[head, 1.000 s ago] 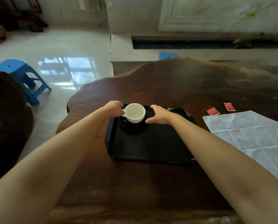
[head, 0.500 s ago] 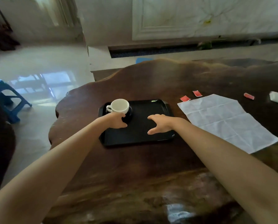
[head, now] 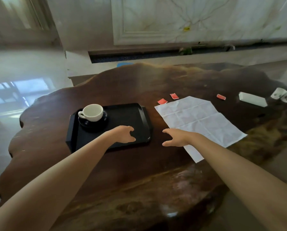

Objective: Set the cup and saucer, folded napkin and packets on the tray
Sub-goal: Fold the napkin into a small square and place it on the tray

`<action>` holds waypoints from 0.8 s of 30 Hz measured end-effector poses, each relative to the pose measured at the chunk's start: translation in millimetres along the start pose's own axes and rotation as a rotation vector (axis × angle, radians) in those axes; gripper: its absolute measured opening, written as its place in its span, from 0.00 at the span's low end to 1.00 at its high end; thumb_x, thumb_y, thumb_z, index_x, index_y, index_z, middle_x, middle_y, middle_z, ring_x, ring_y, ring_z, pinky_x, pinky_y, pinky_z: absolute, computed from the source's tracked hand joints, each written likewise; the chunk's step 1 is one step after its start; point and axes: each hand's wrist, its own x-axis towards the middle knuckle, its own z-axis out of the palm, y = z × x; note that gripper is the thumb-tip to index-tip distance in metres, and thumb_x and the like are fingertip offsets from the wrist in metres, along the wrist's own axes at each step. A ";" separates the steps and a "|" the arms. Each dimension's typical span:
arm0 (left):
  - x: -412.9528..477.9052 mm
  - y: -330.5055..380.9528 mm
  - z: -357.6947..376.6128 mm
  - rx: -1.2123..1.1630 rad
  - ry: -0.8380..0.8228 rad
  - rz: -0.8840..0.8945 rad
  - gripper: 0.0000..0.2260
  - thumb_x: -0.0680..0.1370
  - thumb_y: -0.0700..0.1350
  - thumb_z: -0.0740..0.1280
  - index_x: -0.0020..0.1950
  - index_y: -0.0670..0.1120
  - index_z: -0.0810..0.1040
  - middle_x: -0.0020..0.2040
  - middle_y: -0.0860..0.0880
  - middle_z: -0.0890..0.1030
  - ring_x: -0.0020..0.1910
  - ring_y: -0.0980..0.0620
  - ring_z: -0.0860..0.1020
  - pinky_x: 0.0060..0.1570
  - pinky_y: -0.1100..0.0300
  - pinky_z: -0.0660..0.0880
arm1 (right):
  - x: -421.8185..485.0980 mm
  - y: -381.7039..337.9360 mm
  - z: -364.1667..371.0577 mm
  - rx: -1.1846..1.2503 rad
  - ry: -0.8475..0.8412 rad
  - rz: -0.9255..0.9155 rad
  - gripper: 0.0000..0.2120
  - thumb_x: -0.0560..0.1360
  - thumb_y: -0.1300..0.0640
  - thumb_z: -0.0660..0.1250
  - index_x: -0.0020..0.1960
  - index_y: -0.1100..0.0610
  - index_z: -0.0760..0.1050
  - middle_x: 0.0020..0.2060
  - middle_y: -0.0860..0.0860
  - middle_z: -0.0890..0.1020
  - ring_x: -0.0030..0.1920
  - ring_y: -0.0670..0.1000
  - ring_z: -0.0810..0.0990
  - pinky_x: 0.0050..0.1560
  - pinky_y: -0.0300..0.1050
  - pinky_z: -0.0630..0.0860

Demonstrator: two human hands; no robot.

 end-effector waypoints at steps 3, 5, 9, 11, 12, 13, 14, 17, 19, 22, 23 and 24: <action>25.7 31.9 9.9 -0.002 -0.002 -0.017 0.27 0.79 0.51 0.61 0.75 0.46 0.58 0.73 0.45 0.66 0.70 0.45 0.66 0.66 0.55 0.65 | 8.1 49.2 -2.1 0.019 -0.016 -0.016 0.33 0.75 0.44 0.63 0.75 0.53 0.54 0.75 0.53 0.59 0.73 0.55 0.61 0.68 0.51 0.64; 47.0 58.2 18.4 -0.018 0.000 -0.035 0.26 0.79 0.51 0.61 0.75 0.45 0.58 0.72 0.44 0.67 0.69 0.45 0.67 0.65 0.55 0.66 | 18.0 86.2 -2.1 0.020 -0.034 -0.025 0.33 0.76 0.44 0.62 0.75 0.55 0.54 0.74 0.54 0.60 0.73 0.55 0.61 0.69 0.52 0.63; 99.5 120.4 44.1 -0.053 -0.001 -0.075 0.25 0.79 0.50 0.60 0.74 0.45 0.60 0.71 0.43 0.68 0.68 0.43 0.68 0.63 0.54 0.68 | 42.3 160.3 -1.7 0.092 -0.088 -0.031 0.33 0.76 0.45 0.62 0.75 0.58 0.54 0.74 0.56 0.60 0.72 0.55 0.62 0.69 0.50 0.62; 123.3 149.4 64.6 -0.069 -0.020 -0.100 0.25 0.79 0.50 0.60 0.74 0.45 0.60 0.71 0.42 0.67 0.68 0.42 0.68 0.64 0.51 0.69 | 53.3 196.1 -1.7 0.135 -0.117 -0.014 0.33 0.77 0.46 0.62 0.75 0.58 0.54 0.74 0.56 0.59 0.72 0.56 0.61 0.69 0.50 0.62; 132.4 162.2 74.9 -0.079 -0.031 -0.110 0.25 0.79 0.50 0.60 0.74 0.45 0.60 0.71 0.42 0.68 0.68 0.42 0.68 0.65 0.49 0.69 | 57.9 212.6 -1.1 0.153 -0.124 -0.001 0.32 0.77 0.46 0.61 0.75 0.58 0.54 0.74 0.56 0.59 0.72 0.56 0.61 0.69 0.50 0.62; 140.4 174.0 82.4 -0.087 -0.037 -0.123 0.25 0.78 0.51 0.61 0.73 0.45 0.61 0.70 0.42 0.68 0.68 0.41 0.68 0.64 0.47 0.69 | 63.0 227.4 -1.7 0.156 -0.121 0.014 0.32 0.77 0.46 0.61 0.75 0.58 0.54 0.74 0.55 0.59 0.72 0.56 0.60 0.69 0.51 0.62; 152.6 187.8 91.9 -0.103 -0.051 -0.145 0.25 0.78 0.51 0.61 0.73 0.45 0.62 0.70 0.42 0.68 0.67 0.40 0.68 0.64 0.46 0.69 | 72.6 247.7 -2.0 0.153 -0.129 0.025 0.33 0.77 0.45 0.61 0.74 0.59 0.55 0.74 0.56 0.59 0.73 0.57 0.60 0.70 0.51 0.60; 168.4 203.2 106.6 -0.105 -0.064 -0.175 0.24 0.78 0.50 0.60 0.73 0.45 0.62 0.68 0.42 0.69 0.65 0.40 0.68 0.63 0.44 0.69 | 86.6 276.6 1.7 0.139 -0.082 0.058 0.31 0.77 0.45 0.60 0.74 0.59 0.56 0.74 0.57 0.59 0.73 0.58 0.58 0.71 0.53 0.56; 177.3 204.5 110.2 -0.098 -0.041 -0.187 0.24 0.78 0.49 0.60 0.73 0.45 0.60 0.68 0.42 0.68 0.66 0.40 0.67 0.63 0.45 0.68 | 93.5 283.9 6.2 0.154 -0.028 0.080 0.29 0.78 0.47 0.59 0.74 0.59 0.56 0.73 0.58 0.59 0.73 0.60 0.57 0.70 0.53 0.56; 191.0 207.3 115.8 -0.113 -0.011 -0.224 0.24 0.78 0.48 0.60 0.73 0.45 0.60 0.69 0.42 0.67 0.67 0.40 0.66 0.63 0.45 0.68 | 107.2 291.6 26.6 0.151 -0.018 0.110 0.26 0.78 0.49 0.57 0.73 0.58 0.58 0.72 0.58 0.60 0.71 0.61 0.57 0.67 0.55 0.60; 194.4 207.6 118.2 -0.118 0.004 -0.229 0.24 0.78 0.48 0.60 0.73 0.45 0.59 0.69 0.42 0.66 0.67 0.41 0.65 0.63 0.45 0.68 | 107.5 290.8 35.4 0.127 -0.013 0.113 0.27 0.77 0.48 0.57 0.73 0.56 0.57 0.72 0.56 0.59 0.70 0.61 0.57 0.67 0.55 0.61; 197.9 208.2 120.1 -0.121 0.022 -0.226 0.25 0.78 0.48 0.59 0.73 0.45 0.59 0.70 0.42 0.66 0.68 0.41 0.65 0.63 0.45 0.67 | 106.2 289.1 44.1 0.089 0.008 0.117 0.28 0.77 0.48 0.57 0.74 0.54 0.55 0.73 0.55 0.57 0.70 0.60 0.57 0.66 0.54 0.61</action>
